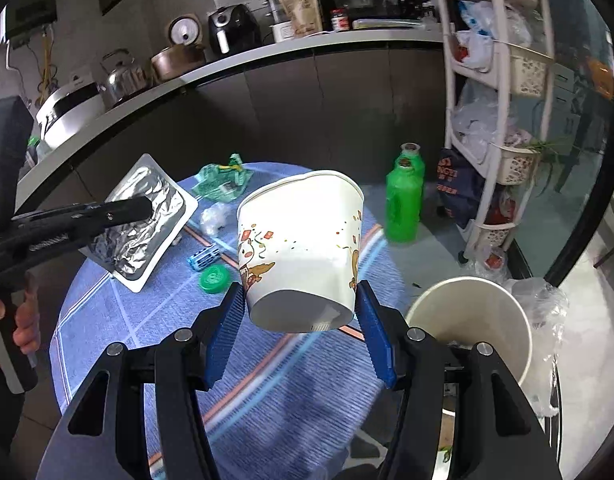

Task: Collect trash
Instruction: 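Carry the paper cup and blister pack over the white bin, then open both tools to drop the cup and blister pack into the bin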

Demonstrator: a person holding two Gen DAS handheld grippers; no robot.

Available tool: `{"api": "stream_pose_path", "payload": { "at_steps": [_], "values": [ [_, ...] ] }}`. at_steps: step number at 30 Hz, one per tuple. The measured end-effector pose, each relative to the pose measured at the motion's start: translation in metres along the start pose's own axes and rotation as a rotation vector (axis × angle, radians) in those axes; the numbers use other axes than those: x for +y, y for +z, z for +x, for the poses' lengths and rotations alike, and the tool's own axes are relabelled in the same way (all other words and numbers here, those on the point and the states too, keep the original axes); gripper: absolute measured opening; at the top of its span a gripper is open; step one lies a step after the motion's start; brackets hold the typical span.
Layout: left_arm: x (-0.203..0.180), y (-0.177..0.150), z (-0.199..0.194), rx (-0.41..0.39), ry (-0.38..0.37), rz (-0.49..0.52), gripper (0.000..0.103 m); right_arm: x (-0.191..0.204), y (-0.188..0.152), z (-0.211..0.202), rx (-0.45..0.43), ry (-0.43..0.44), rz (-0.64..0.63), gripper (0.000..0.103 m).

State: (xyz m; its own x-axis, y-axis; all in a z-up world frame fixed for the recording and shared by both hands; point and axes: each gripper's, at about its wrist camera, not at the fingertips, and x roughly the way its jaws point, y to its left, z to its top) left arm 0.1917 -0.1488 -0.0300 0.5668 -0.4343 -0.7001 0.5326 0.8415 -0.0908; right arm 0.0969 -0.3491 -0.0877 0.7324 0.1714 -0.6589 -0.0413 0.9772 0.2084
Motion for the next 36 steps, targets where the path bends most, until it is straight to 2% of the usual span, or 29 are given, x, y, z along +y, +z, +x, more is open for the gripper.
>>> {"api": "stream_pose_path", "payload": {
  "at_steps": [5,11,19,26,36],
  "values": [
    [-0.041,0.011,0.007,-0.01,-0.071,0.048,0.011,-0.028,-0.012,-0.014,-0.003,-0.056,0.035,0.054],
    [-0.103,0.019,0.034,0.025,-0.169,0.117,0.011,-0.078,-0.028,-0.024,0.01,-0.131,0.103,0.054],
    [-0.166,0.021,0.083,0.088,-0.226,0.183,0.011,-0.134,-0.047,-0.014,0.047,-0.184,0.178,0.054],
    [-0.189,0.018,0.13,0.157,-0.235,0.195,0.011,-0.162,-0.055,0.01,0.093,-0.188,0.21,0.054],
    [-0.194,0.011,0.174,0.229,-0.212,0.231,0.012,-0.182,-0.066,0.048,0.144,-0.161,0.238,0.055]
  ]
}}
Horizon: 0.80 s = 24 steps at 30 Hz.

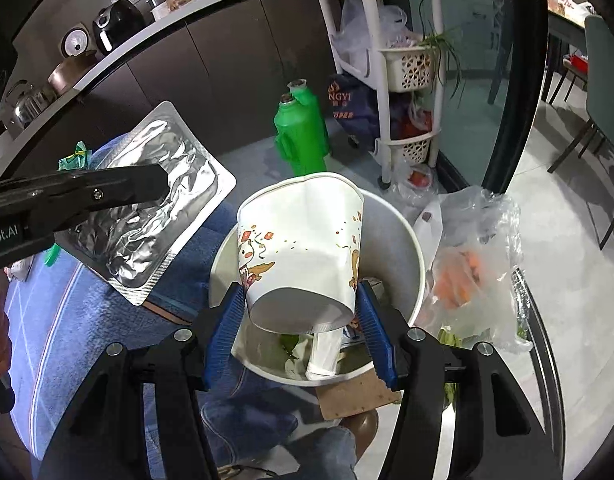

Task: Collect trash
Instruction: 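Open both tools to drop the cup and blister pack into the bin, then move both tools back over the table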

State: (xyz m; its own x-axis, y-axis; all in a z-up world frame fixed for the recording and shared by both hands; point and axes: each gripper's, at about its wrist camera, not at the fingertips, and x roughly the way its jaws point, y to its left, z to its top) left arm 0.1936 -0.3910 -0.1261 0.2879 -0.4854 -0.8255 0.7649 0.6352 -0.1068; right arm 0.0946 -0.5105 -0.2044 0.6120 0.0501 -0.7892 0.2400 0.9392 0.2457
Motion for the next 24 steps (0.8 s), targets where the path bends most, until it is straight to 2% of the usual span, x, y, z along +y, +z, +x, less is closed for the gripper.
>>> {"api": "stream_pose_path", "payload": {
  "at_steps": [2,3,4,5,6,8,10,12,18,24],
  "values": [
    [0.001,0.002,0.005,0.004,0.011,0.002,0.015,0.001,0.0,0.004,-0.001,0.006,-0.007,0.057],
    [0.001,0.003,0.007,0.001,0.019,0.005,0.021,0.001,0.0,0.006,0.001,0.01,-0.014,0.06],
    [0.0,0.003,0.008,-0.002,0.028,0.007,0.036,0.002,0.0,0.007,-0.001,0.009,-0.02,0.068],
    [0.0,0.004,0.009,-0.009,0.037,0.01,0.044,0.002,0.0,0.007,-0.006,0.008,-0.025,0.075],
    [0.0,0.005,0.008,-0.019,0.042,0.013,0.056,0.002,-0.001,0.008,-0.011,0.009,-0.031,0.078],
    [-0.001,0.006,0.006,-0.038,0.05,0.015,0.065,0.002,-0.002,0.009,-0.014,0.022,-0.039,0.084],
    [-0.003,0.007,0.004,-0.048,0.06,0.017,0.08,0.002,-0.003,0.009,-0.02,0.018,-0.041,0.091],
    [-0.004,0.007,0.002,-0.065,0.079,0.026,0.087,0.001,-0.003,0.008,-0.028,0.02,-0.043,0.094],
    [-0.007,0.008,-0.003,-0.084,0.11,0.032,0.099,0.001,-0.004,0.005,-0.028,0.021,-0.038,0.095],
    [-0.003,0.009,-0.011,-0.097,0.113,0.012,0.099,0.001,-0.003,-0.003,-0.038,0.029,-0.024,0.095]
  ]
}}
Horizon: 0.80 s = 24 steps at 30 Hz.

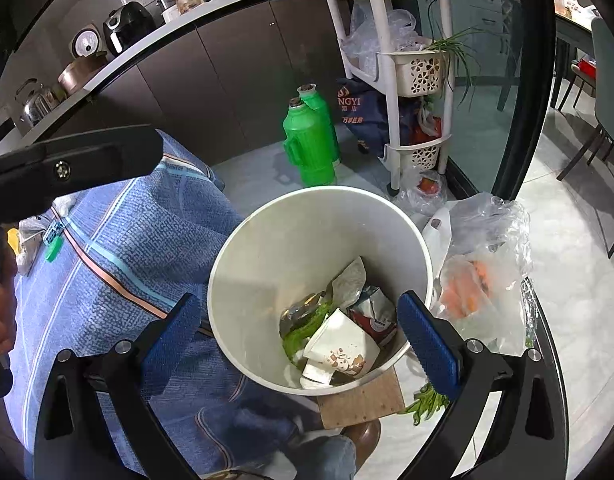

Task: Collect trash
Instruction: 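Move both tools back over the table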

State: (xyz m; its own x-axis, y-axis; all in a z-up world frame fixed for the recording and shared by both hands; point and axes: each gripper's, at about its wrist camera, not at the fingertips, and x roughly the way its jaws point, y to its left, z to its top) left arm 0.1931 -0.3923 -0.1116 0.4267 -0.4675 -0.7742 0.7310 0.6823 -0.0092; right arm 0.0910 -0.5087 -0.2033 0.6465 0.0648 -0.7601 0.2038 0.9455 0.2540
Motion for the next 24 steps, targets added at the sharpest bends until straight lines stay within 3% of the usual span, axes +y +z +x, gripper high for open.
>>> {"api": "stream_pose_path", "payload": {
  "at_steps": [18,24],
  "values": [
    [0.015,-0.001,-0.046,-0.038,0.026,-0.047,0.099,0.022,0.005,-0.038,-0.051,-0.005,-0.034,0.095],
    [0.028,-0.007,-0.082,-0.062,0.07,-0.083,0.099,0.042,0.012,-0.061,-0.074,0.001,-0.063,0.095]
  ]
}}
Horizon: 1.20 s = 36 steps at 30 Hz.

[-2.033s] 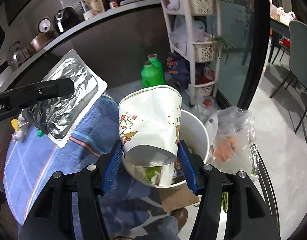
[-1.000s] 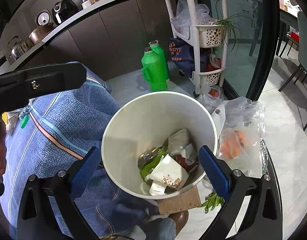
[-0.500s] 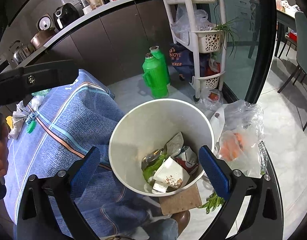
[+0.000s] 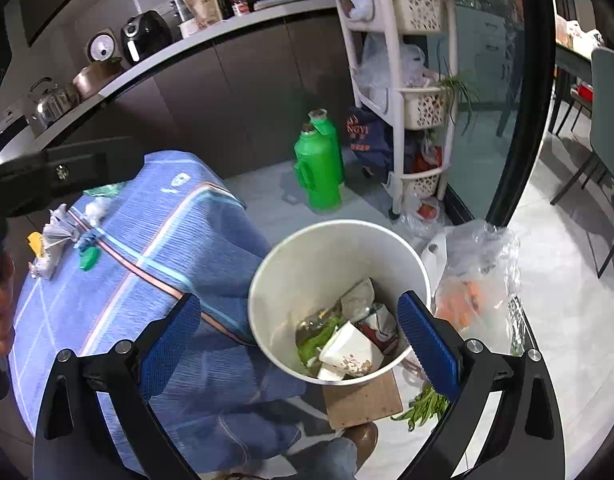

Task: Collect trash
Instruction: 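Move both tools back over the table, then close the left tool on the white fish snack bag while the right approaches the green cap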

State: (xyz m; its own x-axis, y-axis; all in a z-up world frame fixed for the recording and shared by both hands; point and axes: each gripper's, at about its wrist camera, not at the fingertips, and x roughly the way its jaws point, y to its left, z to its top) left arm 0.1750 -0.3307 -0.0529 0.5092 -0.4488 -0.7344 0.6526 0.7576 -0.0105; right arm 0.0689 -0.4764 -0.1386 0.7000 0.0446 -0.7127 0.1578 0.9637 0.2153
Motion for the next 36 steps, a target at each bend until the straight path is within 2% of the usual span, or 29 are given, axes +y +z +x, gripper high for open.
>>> {"api": "stream_pose_path", "payload": {
  "at_steps": [6,16,25,30,36],
  "values": [
    [0.033,-0.012,-0.035,-0.006,0.061,-0.081,0.099,0.034,0.01,-0.019,-0.02,0.038,-0.069,0.095],
    [0.115,-0.056,-0.083,-0.013,0.182,-0.218,0.099,0.115,0.016,-0.025,-0.022,0.11,-0.22,0.095],
    [0.188,-0.099,-0.103,0.012,0.248,-0.326,0.099,0.173,0.011,-0.006,0.008,0.127,-0.333,0.095],
    [0.215,-0.116,-0.108,0.021,0.274,-0.343,0.099,0.199,0.011,0.008,0.028,0.14,-0.361,0.095],
    [0.243,-0.133,-0.106,0.042,0.264,-0.364,0.099,0.228,0.011,0.037,0.081,0.19,-0.376,0.095]
  ]
}}
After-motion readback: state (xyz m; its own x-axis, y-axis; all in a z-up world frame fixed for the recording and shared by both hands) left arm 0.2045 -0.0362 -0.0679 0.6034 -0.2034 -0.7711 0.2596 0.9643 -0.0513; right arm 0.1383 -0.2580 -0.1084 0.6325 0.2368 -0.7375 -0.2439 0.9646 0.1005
